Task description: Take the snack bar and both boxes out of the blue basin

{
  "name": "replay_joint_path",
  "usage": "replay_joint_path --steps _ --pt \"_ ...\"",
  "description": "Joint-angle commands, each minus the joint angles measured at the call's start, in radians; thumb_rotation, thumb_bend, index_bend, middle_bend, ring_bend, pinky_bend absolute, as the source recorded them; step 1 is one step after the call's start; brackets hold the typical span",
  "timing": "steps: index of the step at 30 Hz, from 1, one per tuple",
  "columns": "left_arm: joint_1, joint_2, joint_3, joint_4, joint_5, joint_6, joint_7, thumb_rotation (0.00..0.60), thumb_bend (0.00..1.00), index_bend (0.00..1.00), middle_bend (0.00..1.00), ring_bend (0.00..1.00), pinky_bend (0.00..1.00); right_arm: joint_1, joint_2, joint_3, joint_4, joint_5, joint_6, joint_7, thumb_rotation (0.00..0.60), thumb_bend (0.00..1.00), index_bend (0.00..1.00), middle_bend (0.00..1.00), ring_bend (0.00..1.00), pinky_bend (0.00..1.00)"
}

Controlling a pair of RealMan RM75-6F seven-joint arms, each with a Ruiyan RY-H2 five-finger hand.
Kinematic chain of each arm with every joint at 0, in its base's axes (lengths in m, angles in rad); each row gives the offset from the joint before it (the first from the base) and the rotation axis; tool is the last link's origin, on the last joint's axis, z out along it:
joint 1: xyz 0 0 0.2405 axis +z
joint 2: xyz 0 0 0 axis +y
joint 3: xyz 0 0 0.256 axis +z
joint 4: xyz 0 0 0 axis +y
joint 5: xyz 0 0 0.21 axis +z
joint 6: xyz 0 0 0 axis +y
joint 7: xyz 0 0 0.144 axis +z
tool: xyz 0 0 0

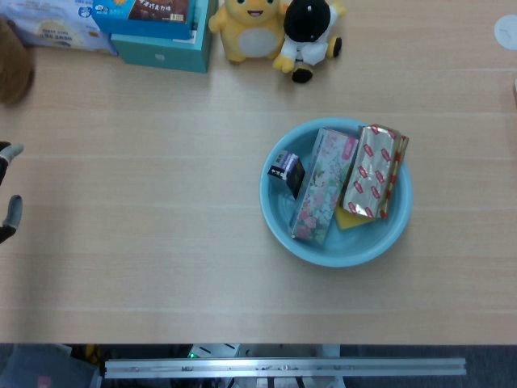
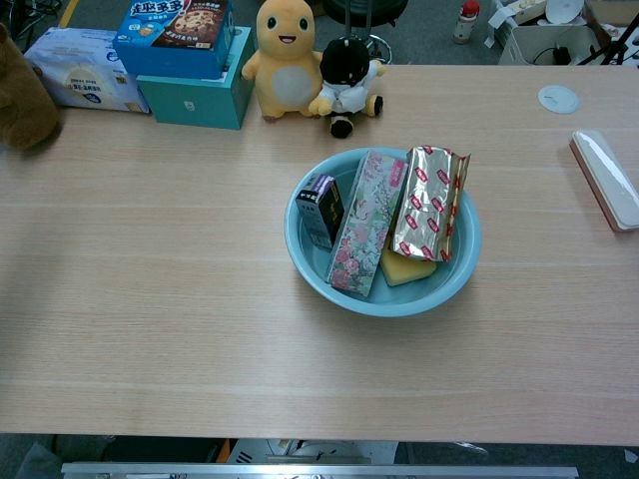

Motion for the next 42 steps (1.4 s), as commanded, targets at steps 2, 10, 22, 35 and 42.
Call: replay_joint_path --steps 2,10,22,35,42 --pt "0.0 -0.002 0.001 0.002 -0.006 -0.005 -0.004 0.6 0.44 0.19 0.22 0.15 0.15 0.004 -0.002 -0.004 -0.001 -0.006 -0.007 -0.001 0.6 0.09 0.48 0.41 0.42 0.52" --pt "0.01 -0.001 0.003 0.004 0.005 0.02 -0.012 0.6 0.44 0.19 0.22 0.15 0.15 0.047 0.013 0.0 -0.009 -0.046 -0.045 0.014 0.6 0.09 0.48 0.41 0.42 0.52" --pt "0.029 0.015 0.016 0.014 -0.002 0.027 -0.057 0.6 0.44 0.19 0.22 0.15 0.15 0.245 0.044 0.048 -0.086 -0.045 -0.298 -0.104 0.6 0.08 0.35 0.4 0.38 0.52" --pt "0.056 0.029 0.025 0.031 -0.025 0.035 -0.107 0.6 0.44 0.19 0.22 0.15 0.15 0.482 -0.117 0.099 -0.005 0.144 -0.601 -0.296 0.6 0.0 0.22 0.31 0.3 0.52" --pt "0.053 0.024 0.024 0.046 -0.036 0.018 -0.126 0.6 0.44 0.19 0.22 0.15 0.15 0.575 -0.223 0.106 0.076 0.234 -0.678 -0.394 0.6 0.0 0.22 0.31 0.3 0.52"
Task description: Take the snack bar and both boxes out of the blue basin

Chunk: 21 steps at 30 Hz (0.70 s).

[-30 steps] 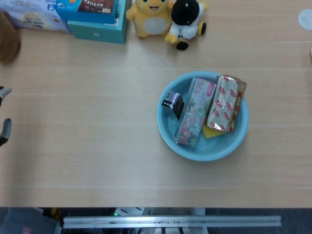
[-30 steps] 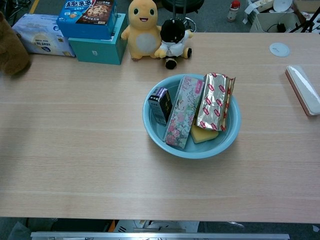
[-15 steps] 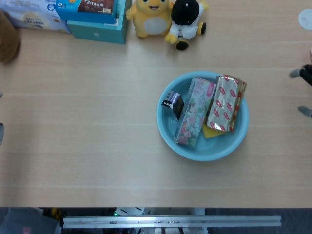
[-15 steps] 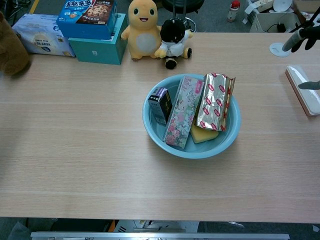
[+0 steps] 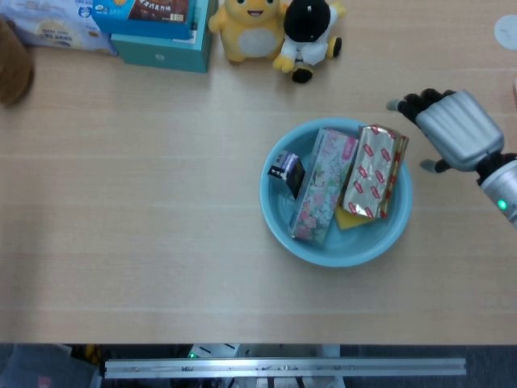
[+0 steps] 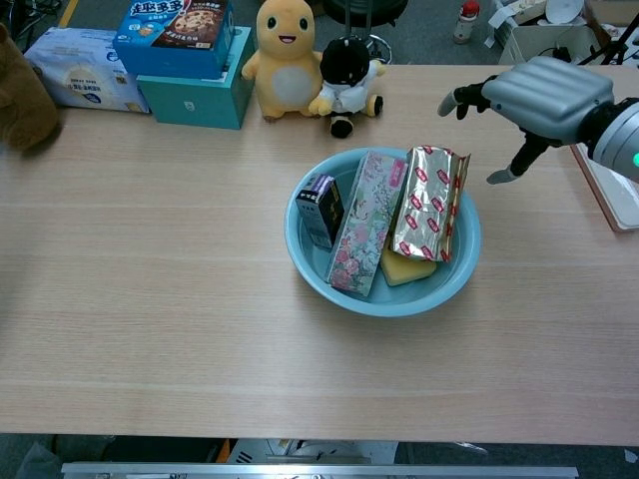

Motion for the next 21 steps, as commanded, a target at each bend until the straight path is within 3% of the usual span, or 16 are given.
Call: replay_joint_path --steps 1,11,21 --pt "-0.001 -0.003 -0.002 0.006 -0.005 -0.005 -0.006 0.6 0.44 0.19 0.22 0.15 0.15 0.045 -0.051 0.005 0.046 0.046 -0.036 -0.046 0.6 0.0 0.22 0.31 0.3 0.52" --pt "0.002 -0.005 -0.006 0.022 -0.021 -0.011 -0.02 0.6 0.44 0.19 0.22 0.15 0.15 0.129 -0.137 -0.011 0.102 0.134 -0.076 -0.13 0.6 0.0 0.22 0.31 0.3 0.52" --pt "0.006 -0.006 -0.008 0.029 -0.023 -0.01 -0.03 0.6 0.44 0.19 0.22 0.15 0.15 0.173 -0.128 -0.057 0.067 0.225 -0.088 -0.214 0.6 0.0 0.22 0.31 0.3 0.52"
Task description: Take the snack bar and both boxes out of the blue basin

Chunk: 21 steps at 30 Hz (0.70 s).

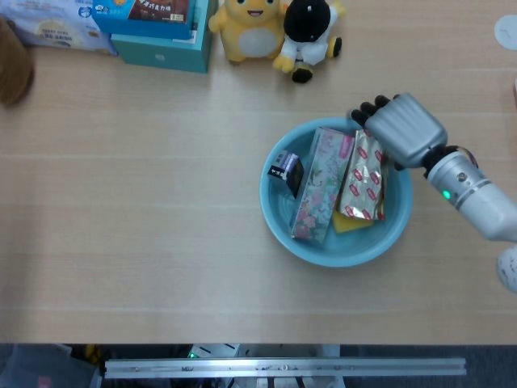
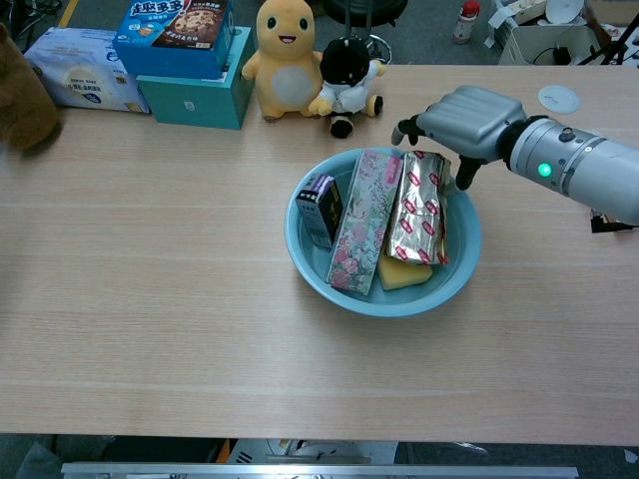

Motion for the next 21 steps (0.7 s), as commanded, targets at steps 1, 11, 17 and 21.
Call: replay_joint_path --steps 1,11,17,21 --pt "0.001 0.0 -0.001 0.003 -0.002 0.001 -0.003 0.6 0.44 0.19 0.22 0.15 0.15 0.011 0.017 -0.017 -0.025 0.023 0.0 -0.012 0.6 0.0 0.22 0.31 0.3 0.52" --pt "-0.001 -0.003 -0.002 0.005 0.005 0.0 -0.005 0.6 0.44 0.19 0.22 0.15 0.15 0.022 0.059 -0.061 -0.081 0.048 0.016 -0.017 0.6 0.0 0.24 0.31 0.3 0.52" --pt "-0.001 -0.004 -0.002 0.004 0.007 -0.001 -0.002 0.6 0.44 0.19 0.22 0.15 0.15 0.026 0.06 -0.084 -0.086 0.054 0.034 -0.024 0.6 0.02 0.37 0.33 0.3 0.53" --pt "0.0 -0.003 -0.001 0.002 0.008 0.0 0.0 0.6 0.44 0.19 0.22 0.15 0.15 0.025 0.05 -0.096 -0.077 0.054 0.054 -0.029 0.6 0.04 0.43 0.35 0.3 0.54"
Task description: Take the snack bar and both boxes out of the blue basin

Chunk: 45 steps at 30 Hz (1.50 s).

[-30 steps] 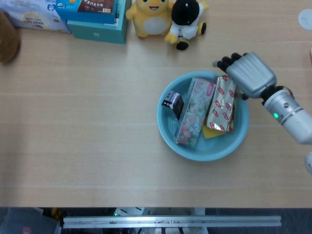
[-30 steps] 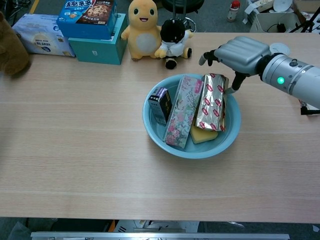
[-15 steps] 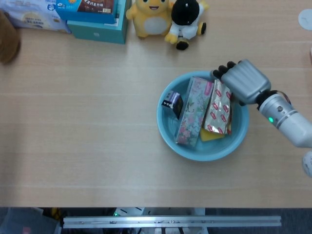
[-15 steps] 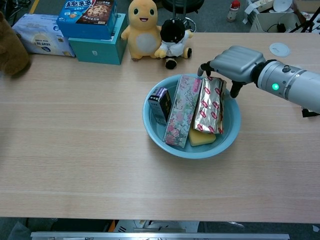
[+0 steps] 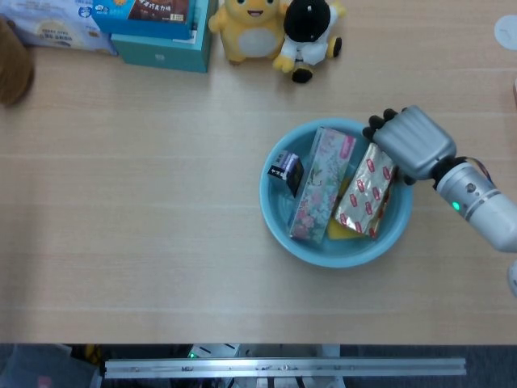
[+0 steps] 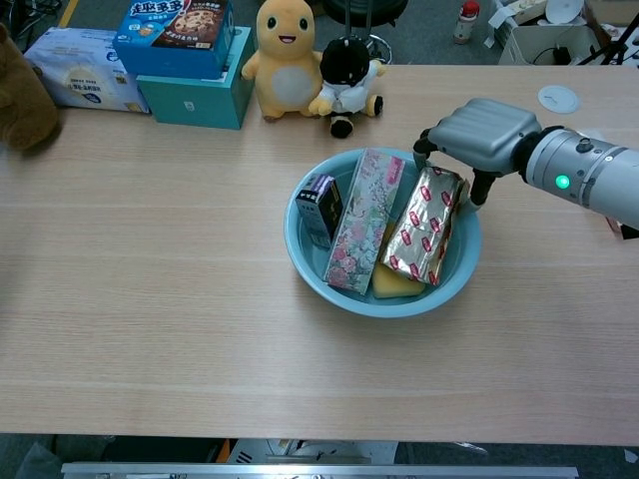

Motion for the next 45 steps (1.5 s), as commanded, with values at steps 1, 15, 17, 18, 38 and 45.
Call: replay_joint_path --steps 1,15,17,18,38,45 --pt "0.001 0.001 0.0 -0.001 0.0 0.001 0.0 0.6 0.44 0.19 0.22 0.15 0.15 -0.002 -0.008 -0.006 0.006 -0.001 0.014 -0.001 0.6 0.05 0.44 0.35 0.3 0.54" --pt "-0.003 0.003 -0.005 -0.003 0.002 0.0 -0.002 0.6 0.44 0.2 0.22 0.15 0.15 -0.033 0.0 -0.002 -0.008 -0.068 0.105 0.065 0.6 0.09 0.64 0.47 0.39 0.59" --pt "-0.004 0.004 -0.005 -0.004 0.004 -0.001 -0.001 0.6 0.44 0.2 0.22 0.15 0.15 -0.039 0.019 0.006 -0.026 -0.085 0.124 0.084 0.6 0.09 0.65 0.47 0.4 0.59" --pt "-0.004 0.004 -0.005 -0.004 0.004 -0.001 -0.001 0.6 0.44 0.2 0.22 0.15 0.15 -0.043 0.029 0.009 -0.035 -0.092 0.133 0.092 0.6 0.09 0.66 0.48 0.4 0.6" --pt "-0.014 0.006 -0.011 -0.029 0.01 -0.005 0.014 0.6 0.44 0.2 0.22 0.15 0.15 -0.137 0.264 0.126 -0.036 -0.046 0.256 0.296 0.6 0.09 0.66 0.48 0.42 0.6" --pt "-0.016 0.003 -0.006 -0.035 0.014 -0.008 0.025 0.6 0.44 0.2 0.22 0.15 0.15 -0.081 0.156 0.125 0.108 0.051 0.15 0.233 0.6 0.09 0.66 0.48 0.42 0.6"
